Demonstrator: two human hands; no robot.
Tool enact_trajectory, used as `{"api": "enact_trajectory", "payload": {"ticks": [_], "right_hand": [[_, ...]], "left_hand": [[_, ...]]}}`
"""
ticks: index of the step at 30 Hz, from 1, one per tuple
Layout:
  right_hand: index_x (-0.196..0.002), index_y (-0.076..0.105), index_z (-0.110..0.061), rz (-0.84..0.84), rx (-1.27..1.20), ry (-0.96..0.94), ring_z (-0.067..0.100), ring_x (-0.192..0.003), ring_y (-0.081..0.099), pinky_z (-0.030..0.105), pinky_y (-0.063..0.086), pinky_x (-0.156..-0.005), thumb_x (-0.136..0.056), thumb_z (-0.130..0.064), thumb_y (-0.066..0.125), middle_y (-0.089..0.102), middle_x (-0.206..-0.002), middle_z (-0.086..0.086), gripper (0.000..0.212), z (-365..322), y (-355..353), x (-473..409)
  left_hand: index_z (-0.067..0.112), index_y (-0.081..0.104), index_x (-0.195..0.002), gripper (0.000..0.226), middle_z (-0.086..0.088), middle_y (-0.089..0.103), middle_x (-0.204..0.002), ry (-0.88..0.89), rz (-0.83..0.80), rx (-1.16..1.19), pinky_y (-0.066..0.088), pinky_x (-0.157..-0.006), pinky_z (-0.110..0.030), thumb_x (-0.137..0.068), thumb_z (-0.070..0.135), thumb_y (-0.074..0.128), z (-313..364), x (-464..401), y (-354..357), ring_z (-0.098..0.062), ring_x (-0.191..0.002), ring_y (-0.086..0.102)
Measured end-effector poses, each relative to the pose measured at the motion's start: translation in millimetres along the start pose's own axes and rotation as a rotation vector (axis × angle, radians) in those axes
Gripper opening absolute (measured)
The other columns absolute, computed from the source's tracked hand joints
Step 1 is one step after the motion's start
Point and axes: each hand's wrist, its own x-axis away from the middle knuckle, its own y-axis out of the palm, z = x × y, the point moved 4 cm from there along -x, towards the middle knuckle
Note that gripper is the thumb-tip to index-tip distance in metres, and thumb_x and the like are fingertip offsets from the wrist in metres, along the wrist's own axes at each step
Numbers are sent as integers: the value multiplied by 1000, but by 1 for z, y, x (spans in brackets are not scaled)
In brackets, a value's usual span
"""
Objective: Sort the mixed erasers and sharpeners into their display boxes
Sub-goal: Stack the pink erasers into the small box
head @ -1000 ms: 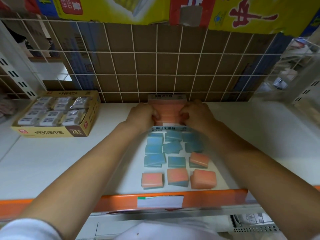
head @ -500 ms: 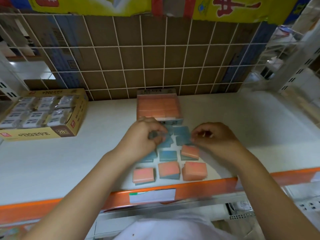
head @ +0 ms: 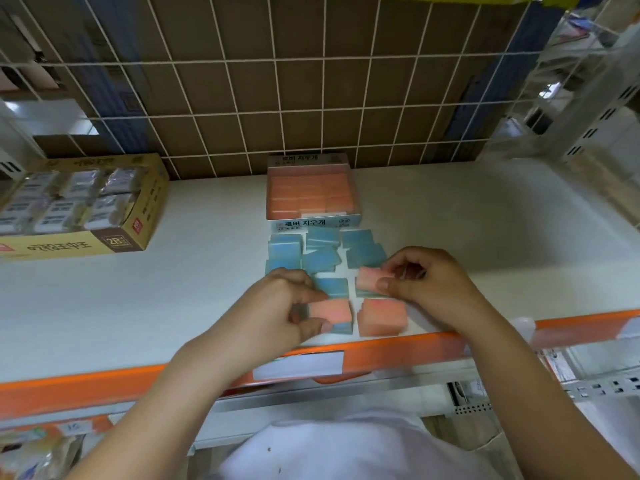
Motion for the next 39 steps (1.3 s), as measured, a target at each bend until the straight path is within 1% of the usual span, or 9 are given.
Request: {"api": "enact_trajectory", "payload": {"ticks": [6, 10, 14, 19, 24, 27, 32, 36, 39], "right_hand": [[-75, 65, -12, 1, -179, 16, -5, -52, 46, 6, 36, -52, -70, -2, 75, 56, -67, -2, 15, -4, -2, 3], [-66, 68, -22, -26, -306, -17, 13, -68, 51, 25, 43, -66, -60, -16, 79, 59, -71, 1, 14, -16, -7, 6], [-66, 68, -24, -85, -419, -130, 11, -68, 54, 20, 47, -63, -56, -18, 75, 62, -67, -5, 14, -39, -12, 11], [-70, 68, -30, -62, -427, -227, 14, -70, 54, 25, 47, -66, -61, -19, 71, 63, -70, -6, 15, -56, -12, 10], [-74, 67, -31, -17, -394, -254, 29, -74, 54, 34, 46, -71, -62, -21, 71, 64, -76, 4, 16, -62, -9, 7], [-72, 66, -25, -3, -375, -245, 36, -78, 55, 38, 47, -71, -67, -13, 77, 64, -80, 8, 16, -64, -7, 4], [-69, 66, -29, 6, -334, -210, 30, -85, 58, 40, 49, -75, -70, -11, 77, 66, -78, -5, 21, -64, -4, -5], [-67, 66, -30, 56, -349, -184, 22, -79, 57, 35, 47, -73, -71, -7, 75, 65, -73, -11, 25, -63, -10, -14], [-74, 63, -25, 91, -311, -142, 13, -78, 57, 26, 46, -71, -73, -12, 73, 64, -78, -7, 17, -60, -14, -24]], "left_hand": [[20, 71, -93, 25, 12, 63, -86, -30, 43, 89, 42, -78, -15, -70, 15, 79, 2, -1, -6, -2, -84, 52], [34, 65, -72, 36, 8, 59, -66, -65, 245, 332, 38, -62, -14, -67, 1, 77, 3, 1, -18, -3, -65, 49], [24, 64, -73, 31, 11, 61, -64, -80, 448, 689, 41, -59, -12, -67, -5, 74, 12, -1, -31, -2, -61, 48], [16, 58, -80, 27, 8, 62, -66, -36, 451, 874, 48, -63, -16, -72, -7, 68, 19, -7, -34, -10, -66, 55], [20, 60, -94, 36, 5, 66, -74, 24, 446, 857, 49, -70, -20, -74, -10, 65, 20, -8, -37, -12, -71, 58], [23, 63, -83, 32, 9, 65, -75, 26, 463, 788, 48, -70, -21, -73, -7, 69, 17, -8, -40, -9, -71, 57], [19, 57, -78, 30, -6, 65, -74, -10, 507, 764, 45, -65, -25, -71, -7, 70, 10, -16, -43, -27, -67, 56], [25, 55, -92, 50, 12, 65, -72, 1, 524, 823, 49, -65, -14, -72, -21, 59, 10, -30, -53, -4, -69, 61], [30, 60, -84, 43, 17, 66, -75, 4, 547, 698, 48, -67, -13, -73, -12, 64, 6, -47, -62, 1, -73, 61]]}}
